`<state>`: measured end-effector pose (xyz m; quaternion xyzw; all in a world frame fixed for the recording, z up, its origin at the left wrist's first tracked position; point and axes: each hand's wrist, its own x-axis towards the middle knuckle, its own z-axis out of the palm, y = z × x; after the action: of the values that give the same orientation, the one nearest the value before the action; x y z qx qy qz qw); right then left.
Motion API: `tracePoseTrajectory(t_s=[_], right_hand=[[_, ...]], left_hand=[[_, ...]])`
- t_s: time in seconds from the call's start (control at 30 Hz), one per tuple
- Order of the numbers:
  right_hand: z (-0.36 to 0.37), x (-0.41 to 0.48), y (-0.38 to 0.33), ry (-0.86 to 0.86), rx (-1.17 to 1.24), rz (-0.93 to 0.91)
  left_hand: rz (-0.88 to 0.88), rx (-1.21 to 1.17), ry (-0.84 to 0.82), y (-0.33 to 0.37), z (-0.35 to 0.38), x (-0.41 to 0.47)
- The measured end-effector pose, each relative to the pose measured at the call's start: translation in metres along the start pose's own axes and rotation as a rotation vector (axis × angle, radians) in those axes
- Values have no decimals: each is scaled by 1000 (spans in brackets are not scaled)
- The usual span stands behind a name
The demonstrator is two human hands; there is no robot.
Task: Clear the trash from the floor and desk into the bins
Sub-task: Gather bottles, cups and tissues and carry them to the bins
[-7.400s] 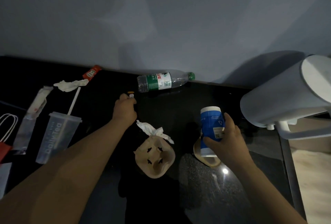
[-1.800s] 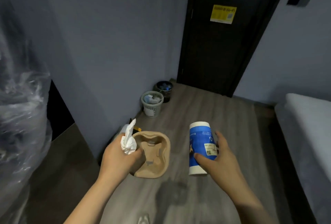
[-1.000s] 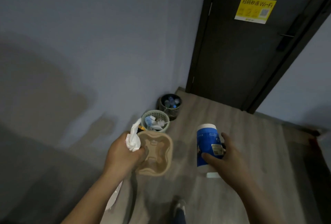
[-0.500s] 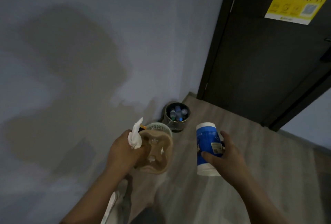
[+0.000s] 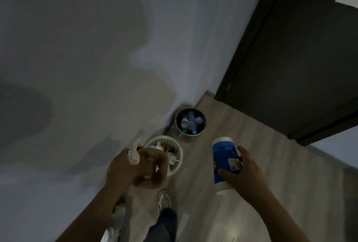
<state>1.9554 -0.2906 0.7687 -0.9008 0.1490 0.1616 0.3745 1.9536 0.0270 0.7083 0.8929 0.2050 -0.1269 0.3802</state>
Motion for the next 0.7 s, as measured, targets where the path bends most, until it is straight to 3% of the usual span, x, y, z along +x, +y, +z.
tracePoseTrajectory(t_s=[0.2, 0.3, 0.43, 0.7], right_hand=[[21, 73, -10, -98, -76, 40], [35, 105, -7, -156, -85, 73], [54, 153, 8, -224, -103, 111], [107, 257, 51, -370, -159, 124]], left_hand=[[-154, 60, -166, -11, 22, 81], [-192, 10, -155, -16, 41, 108], [-197, 129, -91, -20, 77, 148], [-344, 134, -139, -50, 158, 229]])
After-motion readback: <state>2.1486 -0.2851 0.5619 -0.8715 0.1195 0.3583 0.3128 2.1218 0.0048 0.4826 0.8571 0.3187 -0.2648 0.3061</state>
